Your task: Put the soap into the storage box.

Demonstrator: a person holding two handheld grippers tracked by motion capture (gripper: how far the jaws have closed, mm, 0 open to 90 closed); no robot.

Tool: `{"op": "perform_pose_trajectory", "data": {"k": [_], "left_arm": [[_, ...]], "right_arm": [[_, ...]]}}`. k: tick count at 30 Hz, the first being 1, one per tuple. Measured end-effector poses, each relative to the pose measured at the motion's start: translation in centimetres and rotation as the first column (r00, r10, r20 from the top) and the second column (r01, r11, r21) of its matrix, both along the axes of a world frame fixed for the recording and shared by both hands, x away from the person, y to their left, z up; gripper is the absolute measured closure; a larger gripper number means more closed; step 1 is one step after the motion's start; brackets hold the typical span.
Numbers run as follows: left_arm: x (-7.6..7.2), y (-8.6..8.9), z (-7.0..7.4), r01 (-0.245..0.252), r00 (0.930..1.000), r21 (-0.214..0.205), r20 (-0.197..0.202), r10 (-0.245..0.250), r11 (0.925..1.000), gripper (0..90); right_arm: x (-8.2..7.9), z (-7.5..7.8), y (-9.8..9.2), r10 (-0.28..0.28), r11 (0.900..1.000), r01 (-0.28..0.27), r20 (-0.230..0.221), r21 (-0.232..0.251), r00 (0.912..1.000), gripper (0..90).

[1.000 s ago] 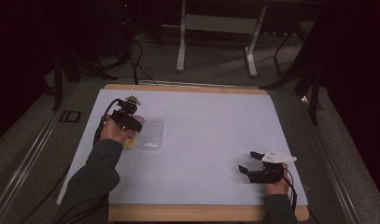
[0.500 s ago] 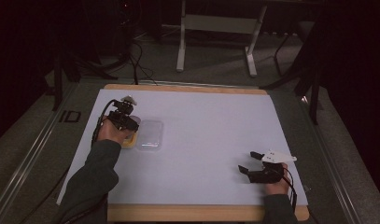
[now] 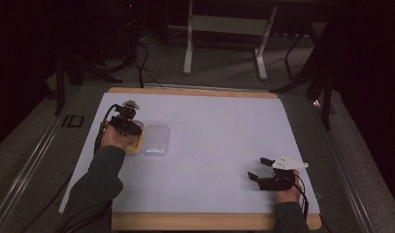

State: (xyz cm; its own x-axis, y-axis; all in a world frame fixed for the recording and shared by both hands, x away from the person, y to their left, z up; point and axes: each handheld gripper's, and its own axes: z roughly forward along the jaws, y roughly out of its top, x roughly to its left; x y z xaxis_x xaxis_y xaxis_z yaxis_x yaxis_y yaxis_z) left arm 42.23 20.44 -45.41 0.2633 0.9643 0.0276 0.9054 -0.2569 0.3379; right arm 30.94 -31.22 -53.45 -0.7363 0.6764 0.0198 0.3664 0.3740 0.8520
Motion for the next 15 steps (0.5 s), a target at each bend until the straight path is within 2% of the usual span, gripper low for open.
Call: {"op": "perform_pose_trajectory", "data": {"k": [7,15], "left_arm": [[0.0,0.42,-0.25,-0.016,0.9999,0.005,-0.001,0.016,0.9999,50.0],[0.05,0.38,-0.92,-0.033,0.9994,-0.015,-0.007,0.033,0.9993,50.0]], "right_arm": [[-0.02,0.0,0.02,-0.001,1.0,0.001,-0.001,-0.002,1.0,18.3],[-0.02,0.0,0.04,-0.002,1.0,0.002,-0.001,-0.003,1.0,18.3]]}}
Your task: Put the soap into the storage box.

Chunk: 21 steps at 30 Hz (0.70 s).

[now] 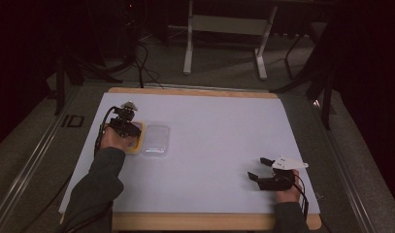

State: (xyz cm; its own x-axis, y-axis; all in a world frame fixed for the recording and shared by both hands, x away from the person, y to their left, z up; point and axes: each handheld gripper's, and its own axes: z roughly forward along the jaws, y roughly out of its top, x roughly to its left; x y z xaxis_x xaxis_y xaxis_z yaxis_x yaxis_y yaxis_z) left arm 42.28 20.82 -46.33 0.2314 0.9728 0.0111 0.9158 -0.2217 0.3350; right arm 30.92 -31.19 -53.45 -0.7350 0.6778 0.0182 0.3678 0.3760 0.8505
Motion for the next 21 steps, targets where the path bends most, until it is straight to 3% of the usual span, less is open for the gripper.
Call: {"op": "perform_pose_trajectory", "data": {"k": [21], "left_arm": [[0.07,0.91,-1.03,-0.055,0.9984,-0.011,-0.014,0.055,0.9984,50.0]], "right_arm": [[0.0,-0.01,0.03,0.002,1.0,-0.002,0.002,-0.003,1.0,18.3]]}}
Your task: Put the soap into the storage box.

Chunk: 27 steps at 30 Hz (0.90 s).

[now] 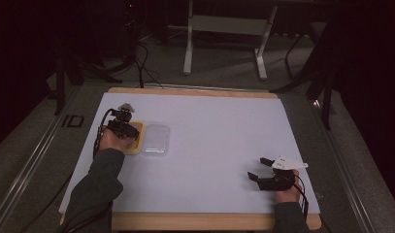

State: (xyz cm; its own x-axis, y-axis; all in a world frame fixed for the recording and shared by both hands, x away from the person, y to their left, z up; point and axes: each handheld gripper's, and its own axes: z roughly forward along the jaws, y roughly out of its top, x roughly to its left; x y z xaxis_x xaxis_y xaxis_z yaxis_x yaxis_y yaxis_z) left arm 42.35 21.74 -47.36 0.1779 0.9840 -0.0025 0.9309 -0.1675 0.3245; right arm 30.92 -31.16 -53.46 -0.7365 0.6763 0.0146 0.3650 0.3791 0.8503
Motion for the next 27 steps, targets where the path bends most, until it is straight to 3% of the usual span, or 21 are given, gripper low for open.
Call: {"op": "perform_pose_trajectory", "data": {"k": [27], "left_arm": [[0.5,0.6,-1.3,-0.071,0.9974,-0.02,-0.013,0.071,0.9973,49.9]], "right_arm": [[0.0,0.0,0.0,0.002,1.0,-0.002,0.002,-0.004,1.0,18.3]]}}
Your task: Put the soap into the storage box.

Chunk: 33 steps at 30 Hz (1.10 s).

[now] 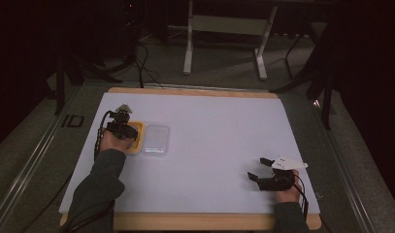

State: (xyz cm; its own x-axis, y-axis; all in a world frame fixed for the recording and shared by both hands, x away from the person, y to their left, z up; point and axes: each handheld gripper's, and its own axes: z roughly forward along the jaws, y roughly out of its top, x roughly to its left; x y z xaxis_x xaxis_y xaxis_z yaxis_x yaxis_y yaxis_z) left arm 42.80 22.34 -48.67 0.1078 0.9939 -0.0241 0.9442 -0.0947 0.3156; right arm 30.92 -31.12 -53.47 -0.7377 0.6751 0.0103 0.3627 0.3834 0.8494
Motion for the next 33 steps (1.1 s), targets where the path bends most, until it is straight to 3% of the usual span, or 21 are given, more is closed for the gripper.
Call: {"op": "perform_pose_trajectory", "data": {"k": [17,33], "left_arm": [[0.2,-0.02,-0.6,-0.007,0.9999,-0.007,-0.011,0.007,1.0,49.2],[0.23,0.2,-0.79,0.004,0.9999,-0.034,-0.014,-0.004,0.9994,41.0]], "right_arm": [[0.01,0.0,0.01,0.001,1.0,-0.001,0.001,-0.001,1.0,18.3],[0.0,0.0,0.02,0.002,1.0,-0.002,0.001,-0.003,1.0,18.4]]}}
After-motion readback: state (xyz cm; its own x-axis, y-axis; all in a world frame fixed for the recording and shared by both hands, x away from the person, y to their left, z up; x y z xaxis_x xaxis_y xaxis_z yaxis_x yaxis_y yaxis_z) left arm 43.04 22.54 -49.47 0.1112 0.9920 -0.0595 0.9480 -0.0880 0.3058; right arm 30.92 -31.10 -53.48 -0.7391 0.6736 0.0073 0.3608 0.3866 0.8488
